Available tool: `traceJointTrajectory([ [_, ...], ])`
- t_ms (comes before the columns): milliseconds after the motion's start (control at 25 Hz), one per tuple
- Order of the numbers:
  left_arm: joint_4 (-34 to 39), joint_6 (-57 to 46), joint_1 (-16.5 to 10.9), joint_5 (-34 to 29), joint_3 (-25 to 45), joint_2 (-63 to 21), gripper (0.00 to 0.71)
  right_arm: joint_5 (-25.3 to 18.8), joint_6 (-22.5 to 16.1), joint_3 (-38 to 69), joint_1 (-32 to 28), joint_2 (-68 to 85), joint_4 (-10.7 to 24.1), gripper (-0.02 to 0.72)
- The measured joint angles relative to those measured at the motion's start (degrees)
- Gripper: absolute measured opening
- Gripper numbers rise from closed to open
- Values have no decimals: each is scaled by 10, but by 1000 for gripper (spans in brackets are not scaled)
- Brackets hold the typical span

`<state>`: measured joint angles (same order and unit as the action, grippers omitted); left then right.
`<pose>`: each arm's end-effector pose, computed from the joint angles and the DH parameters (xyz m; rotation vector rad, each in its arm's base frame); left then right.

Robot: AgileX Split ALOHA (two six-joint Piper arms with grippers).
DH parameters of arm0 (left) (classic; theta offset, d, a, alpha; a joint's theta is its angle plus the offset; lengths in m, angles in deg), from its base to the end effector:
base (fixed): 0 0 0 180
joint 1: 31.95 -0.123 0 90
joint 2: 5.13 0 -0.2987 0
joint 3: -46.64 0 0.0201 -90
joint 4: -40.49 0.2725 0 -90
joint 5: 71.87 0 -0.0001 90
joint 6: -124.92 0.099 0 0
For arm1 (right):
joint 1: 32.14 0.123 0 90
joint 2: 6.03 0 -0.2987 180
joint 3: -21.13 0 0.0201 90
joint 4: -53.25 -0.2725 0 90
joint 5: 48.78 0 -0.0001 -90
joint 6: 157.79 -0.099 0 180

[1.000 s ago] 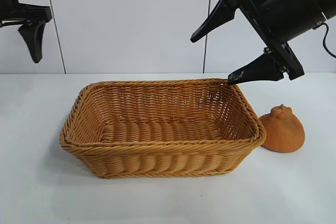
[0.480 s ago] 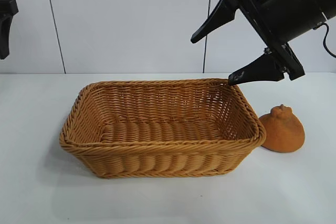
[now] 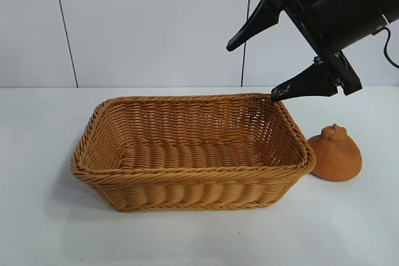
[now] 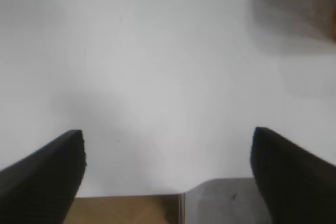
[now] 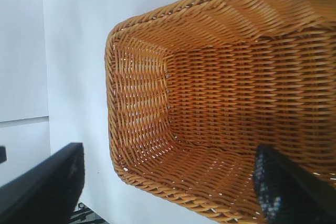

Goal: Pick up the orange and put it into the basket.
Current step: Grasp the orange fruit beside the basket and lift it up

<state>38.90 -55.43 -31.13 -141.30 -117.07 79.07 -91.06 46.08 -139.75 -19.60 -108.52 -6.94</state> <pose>0.2586 -0.0063 0.2929 0.0011 2.9657 -0.0425 0.3312 0.1329 0.2223 0.1041 2.6125 1.0640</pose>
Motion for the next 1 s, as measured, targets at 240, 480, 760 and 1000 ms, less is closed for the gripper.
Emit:
traceJointTrajectory([
  [240, -2, 3, 0, 1, 149, -215, 613, -1, 0, 0, 0, 0, 0, 598],
  [480, -2, 3, 0, 50, 262, -442, 613, -24, 0, 0, 0, 0, 0, 598],
  [760, -3, 3, 0, 75, 323, -636, 613, -53, 0, 0, 0, 0, 1, 598],
  [1000, -4, 0, 0, 83, 325, -684, 613, -100, -19, -58, 0, 0, 84, 598],
])
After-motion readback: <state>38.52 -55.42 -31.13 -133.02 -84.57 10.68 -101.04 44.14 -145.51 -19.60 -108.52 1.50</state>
